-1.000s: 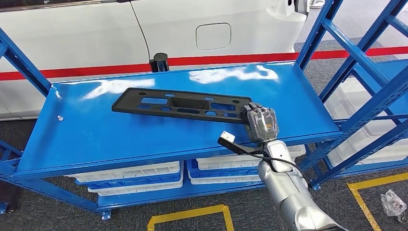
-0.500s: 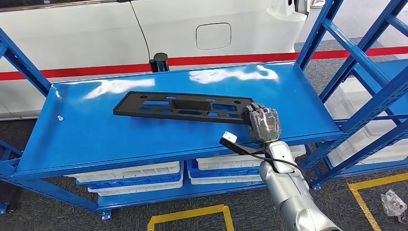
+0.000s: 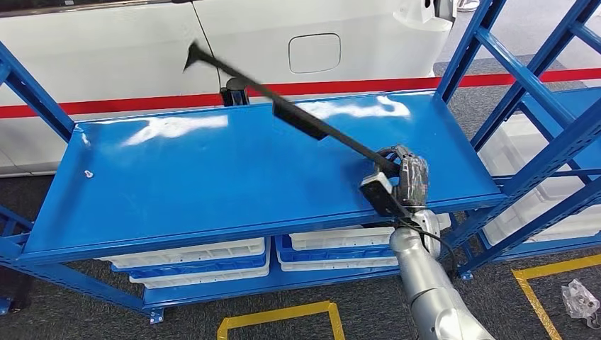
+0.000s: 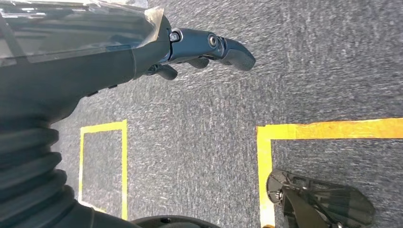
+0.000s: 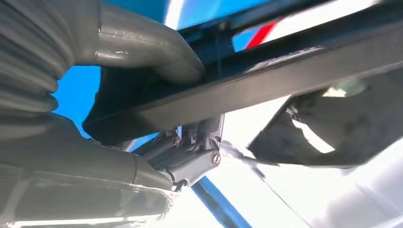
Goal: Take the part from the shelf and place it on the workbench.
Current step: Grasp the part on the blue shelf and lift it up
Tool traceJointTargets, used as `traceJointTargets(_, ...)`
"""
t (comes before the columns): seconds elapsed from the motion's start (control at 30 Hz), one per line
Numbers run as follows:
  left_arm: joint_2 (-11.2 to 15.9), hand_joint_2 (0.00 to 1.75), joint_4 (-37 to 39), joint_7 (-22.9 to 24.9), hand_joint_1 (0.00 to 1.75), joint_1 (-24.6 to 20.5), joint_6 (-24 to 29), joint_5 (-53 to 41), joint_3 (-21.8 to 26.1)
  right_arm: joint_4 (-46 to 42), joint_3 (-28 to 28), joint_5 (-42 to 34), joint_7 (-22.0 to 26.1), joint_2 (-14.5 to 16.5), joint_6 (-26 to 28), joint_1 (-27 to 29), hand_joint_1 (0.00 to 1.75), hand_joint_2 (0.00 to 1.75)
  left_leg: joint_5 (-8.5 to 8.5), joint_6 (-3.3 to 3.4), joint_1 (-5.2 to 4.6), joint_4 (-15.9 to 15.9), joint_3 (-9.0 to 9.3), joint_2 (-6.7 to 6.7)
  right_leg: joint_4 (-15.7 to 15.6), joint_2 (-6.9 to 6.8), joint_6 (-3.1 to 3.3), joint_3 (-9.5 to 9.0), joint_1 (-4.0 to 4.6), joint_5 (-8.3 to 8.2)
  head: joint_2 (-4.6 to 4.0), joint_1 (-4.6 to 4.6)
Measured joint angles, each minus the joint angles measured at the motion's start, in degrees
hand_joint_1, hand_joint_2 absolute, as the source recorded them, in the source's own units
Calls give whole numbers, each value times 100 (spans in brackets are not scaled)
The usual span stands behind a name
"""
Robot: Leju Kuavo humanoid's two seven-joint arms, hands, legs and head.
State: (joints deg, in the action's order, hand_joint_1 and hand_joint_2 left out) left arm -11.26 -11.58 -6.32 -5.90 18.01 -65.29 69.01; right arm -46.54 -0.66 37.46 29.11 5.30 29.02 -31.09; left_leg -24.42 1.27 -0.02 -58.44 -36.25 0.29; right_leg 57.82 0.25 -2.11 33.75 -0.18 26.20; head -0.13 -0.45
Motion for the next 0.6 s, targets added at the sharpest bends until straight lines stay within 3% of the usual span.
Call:
traceJointTargets(0.1,6,175,0,34,0,1,30,77,24,-855,27,-1362,110,62,-795,404,175,175,-2,-3,0,0,-3,-13,0,-12,-1,0,0,4,0,-1)
traceJointTargets(0.17,10,175,0,37,0,2,41,112,44,-1539,93,-1808,135,95,-1023,714,175,175,-6,-6,0,0,-5,-20,0,-18,3,1,0,8,0,-1)
traceJointTargets(0.4,15,175,0,19,0,2,44,158,78,-2984,294,-2097,291,122,-1119,1326,175,175,-21,-14,1,0,-1,-20,0,-20,15,0,0,20,0,0)
traceJointTargets(0.6,8,175,0,-14,0,5,72,243,142,-4204,576,-2068,479,114,-835,1980,175,175,-33,-12,1,0,0,-28,0,-25,7,-5,0,36,0,-1)
